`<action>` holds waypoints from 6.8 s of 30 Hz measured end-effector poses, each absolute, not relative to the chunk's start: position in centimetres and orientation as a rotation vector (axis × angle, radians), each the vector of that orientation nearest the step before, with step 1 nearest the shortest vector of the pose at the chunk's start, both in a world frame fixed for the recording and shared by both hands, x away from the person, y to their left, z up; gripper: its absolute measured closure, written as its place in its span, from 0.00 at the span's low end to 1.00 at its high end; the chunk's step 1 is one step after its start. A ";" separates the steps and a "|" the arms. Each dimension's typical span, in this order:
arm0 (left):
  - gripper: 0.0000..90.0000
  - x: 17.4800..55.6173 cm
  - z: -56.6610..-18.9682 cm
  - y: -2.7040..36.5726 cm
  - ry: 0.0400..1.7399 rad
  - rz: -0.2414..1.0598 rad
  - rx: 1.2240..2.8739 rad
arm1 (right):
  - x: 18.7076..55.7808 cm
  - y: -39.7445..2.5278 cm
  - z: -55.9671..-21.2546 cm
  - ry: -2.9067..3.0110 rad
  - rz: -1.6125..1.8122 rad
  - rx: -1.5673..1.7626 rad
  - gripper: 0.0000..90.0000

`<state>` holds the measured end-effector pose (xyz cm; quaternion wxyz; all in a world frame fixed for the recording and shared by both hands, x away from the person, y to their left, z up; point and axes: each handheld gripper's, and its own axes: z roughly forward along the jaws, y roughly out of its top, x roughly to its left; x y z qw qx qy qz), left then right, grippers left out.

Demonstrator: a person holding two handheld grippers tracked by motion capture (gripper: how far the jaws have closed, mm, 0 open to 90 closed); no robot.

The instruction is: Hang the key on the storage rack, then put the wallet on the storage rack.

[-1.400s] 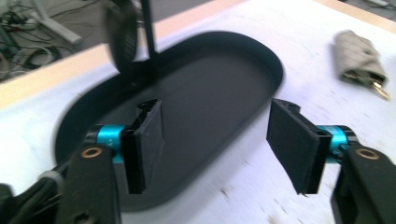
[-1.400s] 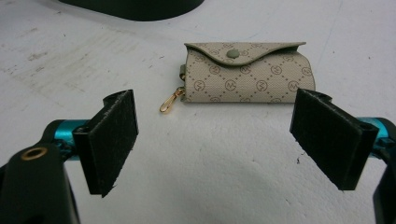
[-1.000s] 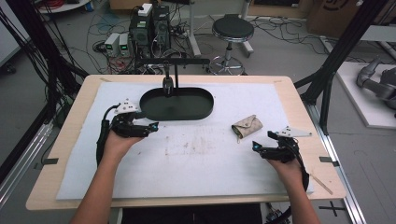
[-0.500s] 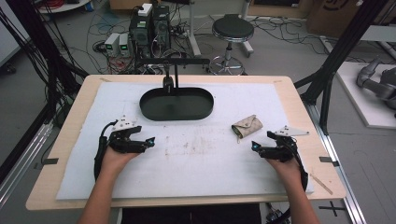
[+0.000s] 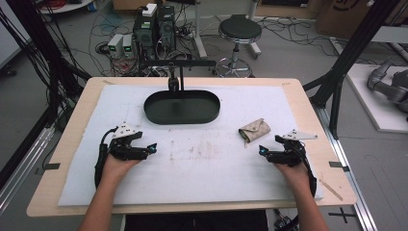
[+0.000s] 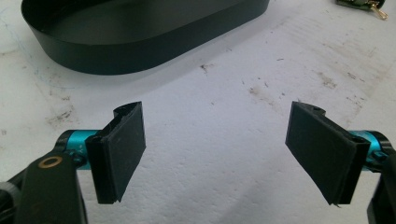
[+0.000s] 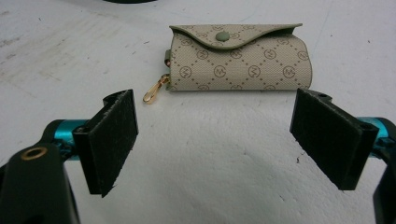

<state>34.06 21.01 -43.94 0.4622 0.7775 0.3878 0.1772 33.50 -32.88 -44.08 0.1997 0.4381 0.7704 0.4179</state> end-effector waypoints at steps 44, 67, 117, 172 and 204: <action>0.20 38.0 -41.3 11.5 0.779 0.365 1.962 | 30.6 -34.3 -44.2 2.134 1.173 1.242 0.17; 0.18 43.2 -39.5 0.1 0.636 0.266 2.088 | 29.2 -35.8 -44.4 2.111 1.173 1.260 0.17; 0.16 45.5 -44.9 -13.2 0.503 0.201 2.318 | 28.0 -37.0 -44.5 2.088 1.167 1.303 0.17; 0.41 44.2 -36.1 8.1 0.617 0.458 2.194 | 32.1 -31.8 -44.4 2.219 1.192 1.166 0.17; 0.41 48.5 -39.1 13.1 0.754 0.469 2.219 | 32.8 -31.1 -44.8 2.245 1.169 1.161 0.17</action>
